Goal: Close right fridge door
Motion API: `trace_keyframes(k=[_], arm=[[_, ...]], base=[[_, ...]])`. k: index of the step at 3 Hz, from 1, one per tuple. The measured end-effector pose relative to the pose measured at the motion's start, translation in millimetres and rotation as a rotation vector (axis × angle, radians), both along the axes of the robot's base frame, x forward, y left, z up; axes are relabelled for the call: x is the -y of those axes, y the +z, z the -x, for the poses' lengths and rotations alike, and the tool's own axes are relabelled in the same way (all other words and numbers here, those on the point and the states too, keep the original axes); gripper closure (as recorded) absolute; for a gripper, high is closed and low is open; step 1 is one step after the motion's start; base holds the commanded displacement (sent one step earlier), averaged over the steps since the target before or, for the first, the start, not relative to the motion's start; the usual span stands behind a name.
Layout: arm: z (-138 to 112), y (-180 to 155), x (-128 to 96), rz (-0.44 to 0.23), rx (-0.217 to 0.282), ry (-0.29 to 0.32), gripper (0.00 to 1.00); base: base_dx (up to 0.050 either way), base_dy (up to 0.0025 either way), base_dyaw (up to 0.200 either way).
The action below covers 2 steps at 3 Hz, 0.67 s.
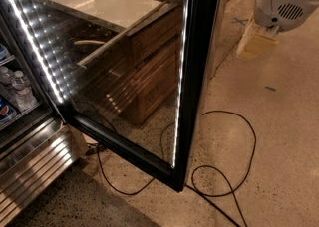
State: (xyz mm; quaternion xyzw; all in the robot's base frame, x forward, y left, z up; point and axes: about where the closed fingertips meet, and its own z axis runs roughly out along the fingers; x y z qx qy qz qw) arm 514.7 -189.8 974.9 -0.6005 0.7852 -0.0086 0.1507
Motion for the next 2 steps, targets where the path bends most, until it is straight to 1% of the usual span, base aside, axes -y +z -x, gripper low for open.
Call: trace_keyframes(k=[1, 2], arm=[[-2.8, -32.3, -31.8, 0.074, -0.029, 0.064, 1.0], [-3.5, -29.6, -31.7, 0.068, -0.02, 0.064, 1.0]], base=[[0.0, 0.0, 0.0], [0.0, 0.0, 0.0]])
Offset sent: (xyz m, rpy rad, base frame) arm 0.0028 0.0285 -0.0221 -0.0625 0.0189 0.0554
